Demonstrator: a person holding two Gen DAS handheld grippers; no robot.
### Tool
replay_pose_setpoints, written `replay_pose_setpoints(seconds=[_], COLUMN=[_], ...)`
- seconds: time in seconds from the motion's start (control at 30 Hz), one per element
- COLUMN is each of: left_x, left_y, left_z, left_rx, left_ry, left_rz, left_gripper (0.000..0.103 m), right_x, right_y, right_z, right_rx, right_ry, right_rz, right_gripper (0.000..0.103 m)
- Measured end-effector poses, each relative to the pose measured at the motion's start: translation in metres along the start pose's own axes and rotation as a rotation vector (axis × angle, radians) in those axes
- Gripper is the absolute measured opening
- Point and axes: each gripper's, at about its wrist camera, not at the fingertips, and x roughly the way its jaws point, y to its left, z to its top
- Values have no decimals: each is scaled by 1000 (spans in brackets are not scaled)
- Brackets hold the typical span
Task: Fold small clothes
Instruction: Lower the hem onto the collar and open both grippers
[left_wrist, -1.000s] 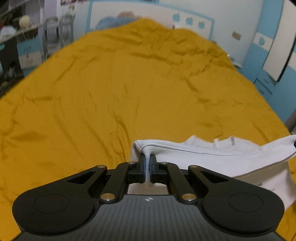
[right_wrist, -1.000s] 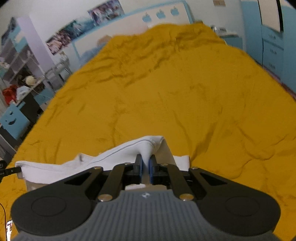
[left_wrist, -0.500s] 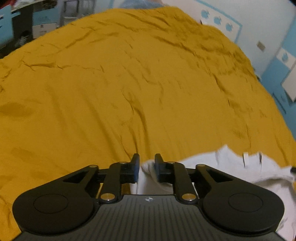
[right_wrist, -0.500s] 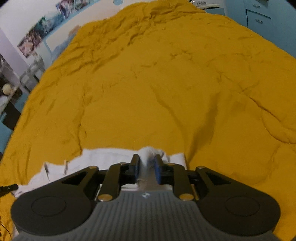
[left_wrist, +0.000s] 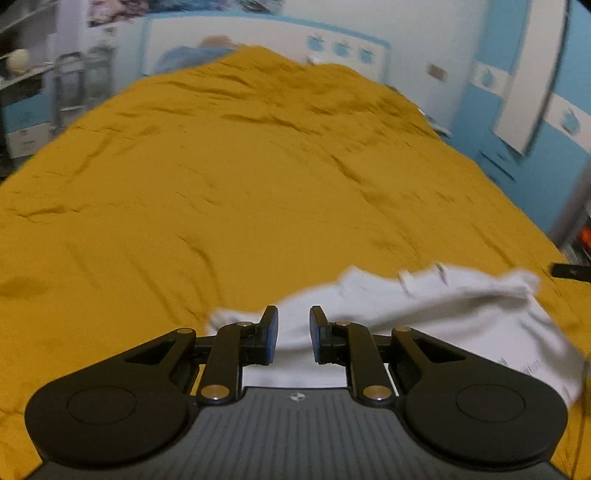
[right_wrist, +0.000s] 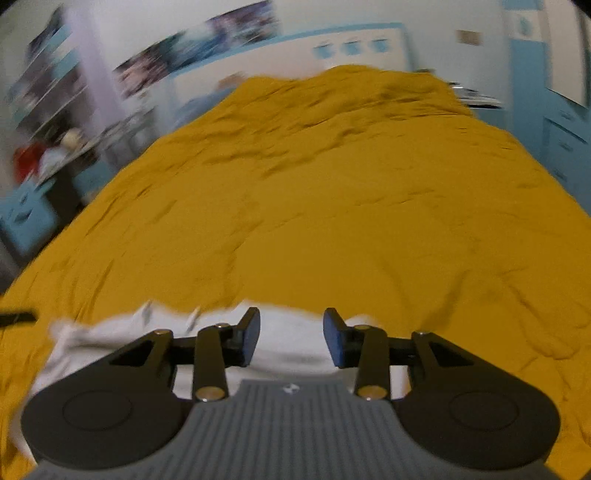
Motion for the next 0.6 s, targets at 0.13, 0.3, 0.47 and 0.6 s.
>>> replay_pose_setpoints(seconds=[0.13, 0.3, 0.47, 0.6], left_x=[19, 56, 85, 107], left_y=[-26, -27, -4, 8], left_z=[-16, -29, -17, -3], left_rx=[47, -2, -115, -157], left_ry=[71, 133, 124, 122], left_rz=[-24, -12, 12, 31], left_gripper=[20, 20, 20, 19], right_x=[16, 57, 91, 117], right_y=[33, 55, 46, 34], right_z=[-21, -41, -42, -27], right_rx=[-76, -132, -130, -109], right_ry=[93, 206, 218, 211], right_rz=[37, -2, -72, -100], right_gripper=[21, 15, 15, 14])
